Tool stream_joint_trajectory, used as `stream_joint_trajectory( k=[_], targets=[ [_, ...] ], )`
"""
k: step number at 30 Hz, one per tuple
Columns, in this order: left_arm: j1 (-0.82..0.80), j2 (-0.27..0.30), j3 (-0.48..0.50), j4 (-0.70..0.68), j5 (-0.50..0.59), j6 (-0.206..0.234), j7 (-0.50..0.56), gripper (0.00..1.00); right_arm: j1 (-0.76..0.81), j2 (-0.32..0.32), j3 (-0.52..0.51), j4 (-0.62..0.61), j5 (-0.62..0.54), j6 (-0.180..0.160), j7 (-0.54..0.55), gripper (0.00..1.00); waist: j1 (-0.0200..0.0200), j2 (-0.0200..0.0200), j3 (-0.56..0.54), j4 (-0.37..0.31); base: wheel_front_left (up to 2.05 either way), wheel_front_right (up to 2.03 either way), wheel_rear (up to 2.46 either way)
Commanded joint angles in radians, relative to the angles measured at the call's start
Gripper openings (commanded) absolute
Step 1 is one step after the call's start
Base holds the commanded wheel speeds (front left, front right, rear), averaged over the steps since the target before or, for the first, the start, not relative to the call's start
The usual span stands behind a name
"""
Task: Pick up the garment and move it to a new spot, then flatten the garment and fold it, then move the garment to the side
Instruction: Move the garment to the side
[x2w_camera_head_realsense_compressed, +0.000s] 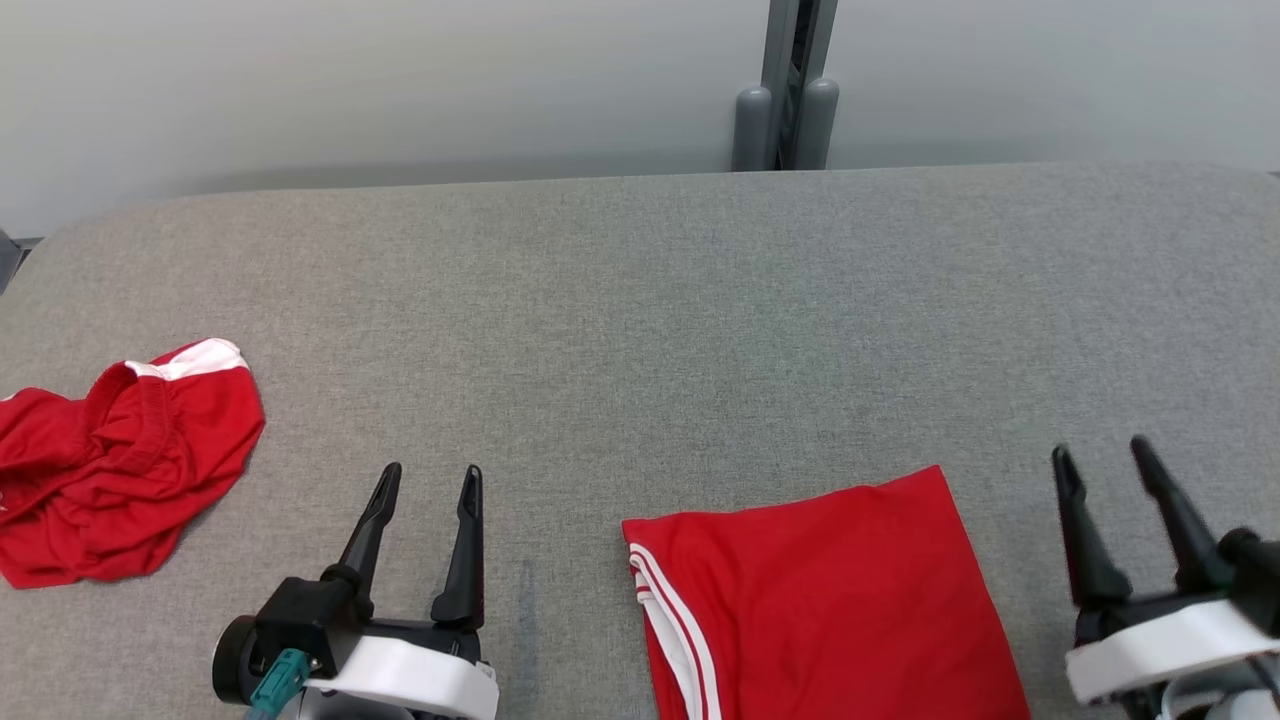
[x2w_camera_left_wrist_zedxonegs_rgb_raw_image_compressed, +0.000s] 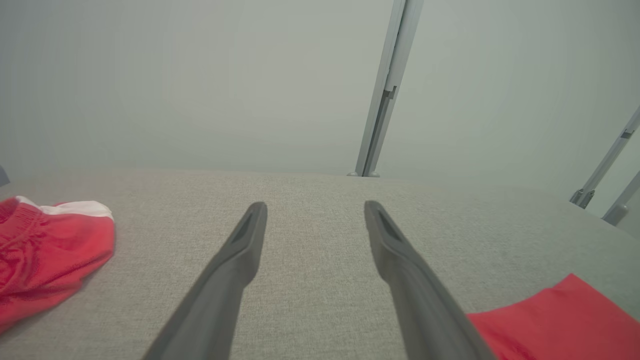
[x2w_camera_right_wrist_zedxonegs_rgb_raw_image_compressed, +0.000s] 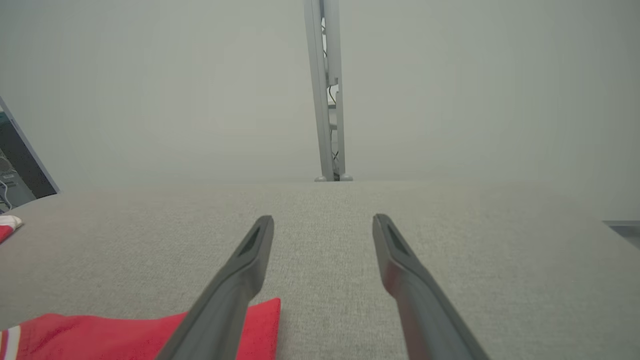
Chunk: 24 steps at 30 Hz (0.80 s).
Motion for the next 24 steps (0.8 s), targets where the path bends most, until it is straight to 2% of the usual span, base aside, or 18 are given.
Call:
stream_joint_trajectory(
  k=[1,7,10,17,24],
  targets=[
    [0.003,0.004,0.006,0.002,0.007,0.0,-0.004,1.0,0.02,-0.002,0.017,0.031,0.036,0.0,0.0,1.0,0.0,0.0,-0.004,-0.002,0.0,0.0,0.0],
    [0.01,0.004,0.006,0.01,0.013,-0.004,-0.004,1.0,0.013,-0.051,0.156,0.134,0.202,0.0,0.084,1.0,0.0,0.0,-0.015,-0.009,0.0,0.0,0.0],
    [0.008,0.004,0.005,0.008,0.015,-0.004,-0.004,1.0,0.006,-0.066,0.198,0.143,0.245,0.0,0.11,1.0,0.0,0.0,-0.014,-0.011,0.0,0.0,0.0],
    [-0.013,0.004,-0.001,0.011,0.021,-0.012,-0.004,1.0,-0.029,-0.09,0.318,0.171,0.449,0.0,0.223,1.0,0.0,0.0,0.009,-0.005,0.0,0.0,0.0],
    [-0.027,0.004,-0.005,0.016,0.033,-0.018,-0.004,1.0,-0.077,-0.143,0.427,0.18,0.59,0.0,0.296,1.0,0.0,0.0,0.028,0.024,0.0,0.0,0.0]
  ],
)
